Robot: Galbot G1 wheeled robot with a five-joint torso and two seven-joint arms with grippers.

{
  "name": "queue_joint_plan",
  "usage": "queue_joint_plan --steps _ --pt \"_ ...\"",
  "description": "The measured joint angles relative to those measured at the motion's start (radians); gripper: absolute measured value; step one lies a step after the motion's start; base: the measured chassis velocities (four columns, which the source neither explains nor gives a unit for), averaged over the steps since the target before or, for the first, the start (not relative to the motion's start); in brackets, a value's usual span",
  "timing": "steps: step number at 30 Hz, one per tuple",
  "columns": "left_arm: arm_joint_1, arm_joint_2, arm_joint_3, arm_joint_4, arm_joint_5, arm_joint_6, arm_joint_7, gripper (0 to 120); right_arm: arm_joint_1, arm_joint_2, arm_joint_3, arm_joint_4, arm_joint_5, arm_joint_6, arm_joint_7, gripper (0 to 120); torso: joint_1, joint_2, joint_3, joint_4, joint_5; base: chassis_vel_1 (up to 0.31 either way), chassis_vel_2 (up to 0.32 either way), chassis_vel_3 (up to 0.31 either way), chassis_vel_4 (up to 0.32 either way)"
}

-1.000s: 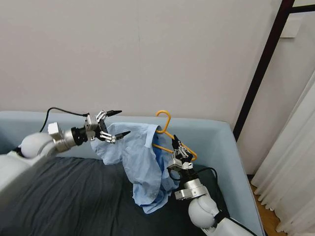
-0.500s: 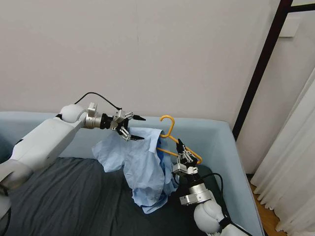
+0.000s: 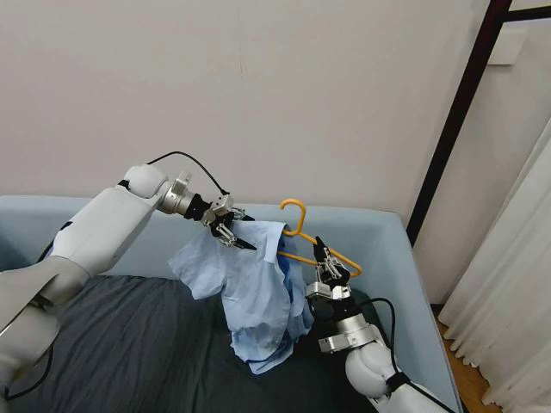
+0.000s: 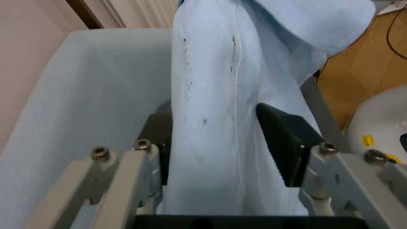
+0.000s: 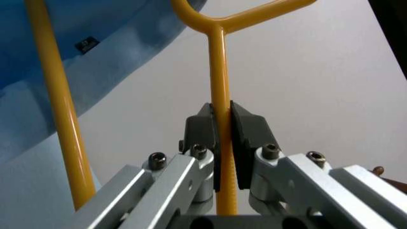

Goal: Pick up the clothes from the sofa and hang them on the clothes hanger.

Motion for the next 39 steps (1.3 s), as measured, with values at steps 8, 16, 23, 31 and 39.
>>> queue_joint_plan --steps 8,16,23,31,39 --pt "0.026 0.016 -0.025 -0.002 0.008 -0.006 0.001 18 0.001 0.014 -0.011 -0.007 -0.001 -0.005 0.0 5 0.0 0.0 0.0 0.0 0.0001 0.0 0.0 0.0 0.0" --pt "0.034 0.008 -0.038 0.026 0.008 -0.024 0.011 6 0.004 0.017 -0.016 -0.008 0.016 -0.001 0.002 5 0.0 0.0 0.0 -0.0002 0.0001 0.0 0.0 0.0 0.0" --pt "0.041 -0.015 -0.061 0.062 0.013 -0.024 0.015 4 0.004 0.01 -0.028 0.009 0.144 0.027 0.011 29 0.0 0.0 0.0 0.0 0.0003 0.0 0.0 0.0 0.0" --pt "0.039 -0.051 -0.121 0.124 0.019 -0.024 0.012 2 -0.057 0.019 0.042 0.078 0.35 0.629 -0.147 61 0.0 0.0 0.0 0.0001 0.0 0.0 0.0 0.0 0.0" --pt "0.034 -0.062 -0.174 0.152 -0.005 -0.02 -0.002 2 -0.135 0.026 0.011 0.068 0.79 0.61 -0.171 85 0.0 0.0 0.0 -0.0004 0.0003 0.0 0.0 0.0 0.0"
